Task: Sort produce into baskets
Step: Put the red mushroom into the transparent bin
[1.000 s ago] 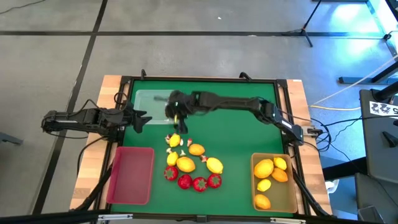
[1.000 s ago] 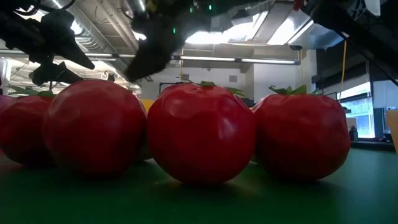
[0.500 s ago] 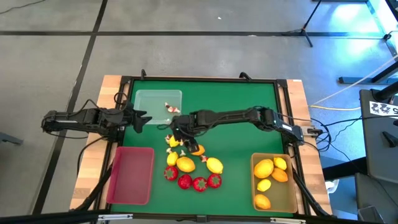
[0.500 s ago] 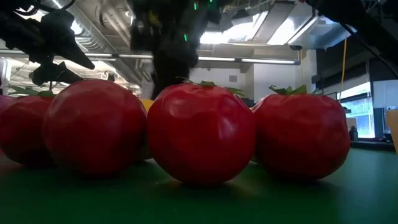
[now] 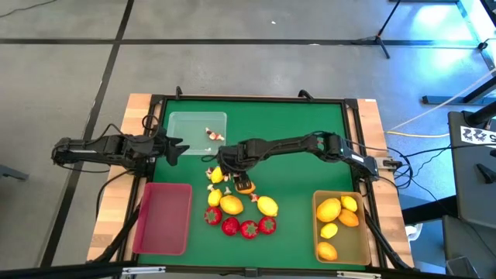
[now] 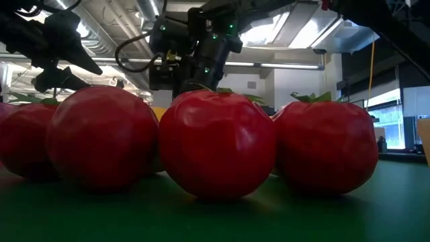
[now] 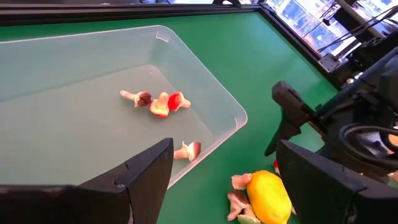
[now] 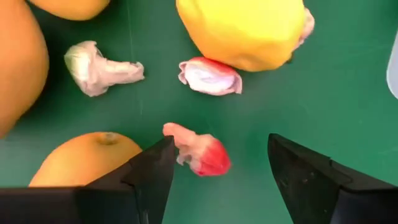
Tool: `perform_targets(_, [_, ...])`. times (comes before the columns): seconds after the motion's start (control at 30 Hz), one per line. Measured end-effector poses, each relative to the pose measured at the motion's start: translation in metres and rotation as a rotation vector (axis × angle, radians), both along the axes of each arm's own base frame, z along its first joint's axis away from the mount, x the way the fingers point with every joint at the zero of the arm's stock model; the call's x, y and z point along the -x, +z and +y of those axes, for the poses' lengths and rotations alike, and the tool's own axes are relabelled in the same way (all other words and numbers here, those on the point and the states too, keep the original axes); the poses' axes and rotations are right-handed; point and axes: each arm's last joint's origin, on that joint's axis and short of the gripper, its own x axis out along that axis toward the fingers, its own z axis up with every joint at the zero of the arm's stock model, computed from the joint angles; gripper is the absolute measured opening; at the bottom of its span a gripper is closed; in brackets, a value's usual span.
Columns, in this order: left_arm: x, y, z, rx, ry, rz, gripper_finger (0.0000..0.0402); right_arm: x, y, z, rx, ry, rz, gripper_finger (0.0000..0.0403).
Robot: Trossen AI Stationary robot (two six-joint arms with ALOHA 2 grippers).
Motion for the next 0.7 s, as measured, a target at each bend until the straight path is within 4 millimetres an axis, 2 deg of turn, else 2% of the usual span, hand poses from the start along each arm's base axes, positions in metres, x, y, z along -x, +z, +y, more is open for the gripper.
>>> perform_targets(0.7, [0.0,0.0,0.0,-0.01,-0.006,0.006,0.0279,0.0008,-0.0019,0.0023,-0.011,0.031,0.003,0.0253])
